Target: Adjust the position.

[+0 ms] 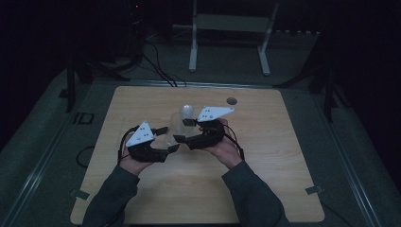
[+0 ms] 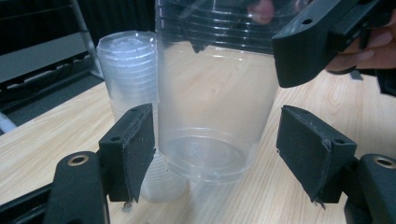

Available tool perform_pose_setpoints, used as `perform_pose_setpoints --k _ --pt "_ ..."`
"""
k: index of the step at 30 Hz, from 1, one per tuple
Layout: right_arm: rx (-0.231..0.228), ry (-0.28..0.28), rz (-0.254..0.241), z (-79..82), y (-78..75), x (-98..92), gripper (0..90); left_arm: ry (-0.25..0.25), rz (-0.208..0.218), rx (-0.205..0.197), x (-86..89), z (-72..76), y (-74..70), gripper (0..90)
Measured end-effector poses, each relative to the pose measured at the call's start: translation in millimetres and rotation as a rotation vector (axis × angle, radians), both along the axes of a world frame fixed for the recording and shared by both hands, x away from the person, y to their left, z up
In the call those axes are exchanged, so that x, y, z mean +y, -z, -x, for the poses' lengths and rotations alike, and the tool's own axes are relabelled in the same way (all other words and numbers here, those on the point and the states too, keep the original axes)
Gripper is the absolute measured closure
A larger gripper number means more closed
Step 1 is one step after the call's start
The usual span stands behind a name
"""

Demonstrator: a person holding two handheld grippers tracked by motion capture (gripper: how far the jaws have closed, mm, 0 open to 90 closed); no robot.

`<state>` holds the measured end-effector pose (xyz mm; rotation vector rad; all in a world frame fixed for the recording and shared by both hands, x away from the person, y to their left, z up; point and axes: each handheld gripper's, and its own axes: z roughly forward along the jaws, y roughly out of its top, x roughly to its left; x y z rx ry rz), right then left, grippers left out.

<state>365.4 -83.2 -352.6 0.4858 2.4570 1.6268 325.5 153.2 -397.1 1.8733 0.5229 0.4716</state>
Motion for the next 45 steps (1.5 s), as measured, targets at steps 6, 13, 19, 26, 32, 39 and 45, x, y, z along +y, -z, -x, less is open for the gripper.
perform_pose_setpoints --k 6,13,19,26,32,39,45 --pt "-0.028 0.0 0.036 3.1 -1.9 5.2 31.1 -0.006 -0.019 0.007 -2.1 -0.9 2.2 31.1" --pt "-0.04 -0.003 0.052 5.9 -2.8 8.5 30.9 0.0 -0.02 0.021 -2.2 -1.4 3.1 37.9" --pt "-0.031 -0.014 0.031 6.1 -2.0 7.0 28.1 0.018 0.007 0.027 -1.0 -1.6 2.9 40.2" --pt "0.001 -0.042 -0.07 5.7 0.1 1.8 23.5 0.04 0.06 0.039 0.2 -2.1 3.0 40.4" --pt "0.019 -0.055 -0.164 4.9 -0.2 -1.9 23.1 0.058 0.104 0.047 0.8 -2.5 3.2 40.5" --pt "0.031 -0.061 -0.218 3.6 1.8 -2.3 23.9 0.087 0.139 0.062 -2.6 -2.7 5.3 40.6" --pt "0.025 -0.061 -0.238 4.0 1.2 -2.3 26.4 0.113 0.161 0.074 -5.2 -3.5 7.6 40.6"
